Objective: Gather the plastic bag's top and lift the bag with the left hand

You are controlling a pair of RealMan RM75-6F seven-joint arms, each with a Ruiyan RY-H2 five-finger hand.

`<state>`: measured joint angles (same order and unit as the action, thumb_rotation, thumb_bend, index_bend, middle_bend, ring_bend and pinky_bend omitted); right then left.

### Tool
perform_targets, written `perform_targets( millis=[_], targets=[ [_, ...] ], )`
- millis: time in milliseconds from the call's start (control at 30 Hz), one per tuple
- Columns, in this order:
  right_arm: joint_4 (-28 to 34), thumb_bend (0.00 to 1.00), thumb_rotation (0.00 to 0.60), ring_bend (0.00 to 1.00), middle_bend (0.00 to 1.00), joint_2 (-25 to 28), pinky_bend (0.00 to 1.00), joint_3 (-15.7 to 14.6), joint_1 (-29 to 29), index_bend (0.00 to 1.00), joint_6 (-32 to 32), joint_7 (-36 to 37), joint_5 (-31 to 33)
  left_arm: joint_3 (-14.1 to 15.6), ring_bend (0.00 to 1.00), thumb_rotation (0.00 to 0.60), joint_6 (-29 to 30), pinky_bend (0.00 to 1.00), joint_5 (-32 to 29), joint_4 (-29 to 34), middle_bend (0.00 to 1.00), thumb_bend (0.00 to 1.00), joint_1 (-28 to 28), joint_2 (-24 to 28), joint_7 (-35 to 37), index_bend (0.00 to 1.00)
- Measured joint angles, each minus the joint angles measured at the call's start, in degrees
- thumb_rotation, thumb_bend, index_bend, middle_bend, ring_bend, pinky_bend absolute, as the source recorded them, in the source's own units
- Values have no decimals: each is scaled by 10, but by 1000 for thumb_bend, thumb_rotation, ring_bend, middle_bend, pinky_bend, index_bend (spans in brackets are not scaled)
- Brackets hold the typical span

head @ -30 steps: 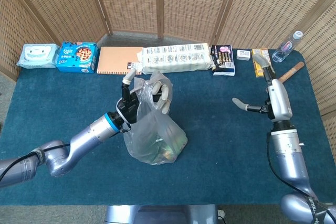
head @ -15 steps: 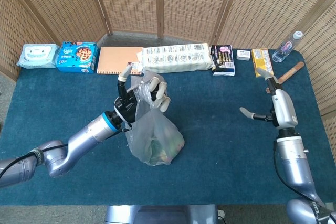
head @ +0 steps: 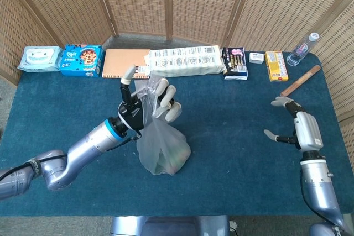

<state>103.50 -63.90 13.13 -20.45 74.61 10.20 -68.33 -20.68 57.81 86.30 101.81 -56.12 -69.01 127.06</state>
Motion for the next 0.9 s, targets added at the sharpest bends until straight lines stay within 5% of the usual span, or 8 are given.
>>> perform_targets(
  millis=[900],
  targets=[
    [-51, 130, 600, 248, 272, -13, 221, -50, 70, 342, 28, 41, -64, -174, 666, 0, -67, 640, -173, 134, 622, 288, -11, 145, -109, 615]
  ],
)
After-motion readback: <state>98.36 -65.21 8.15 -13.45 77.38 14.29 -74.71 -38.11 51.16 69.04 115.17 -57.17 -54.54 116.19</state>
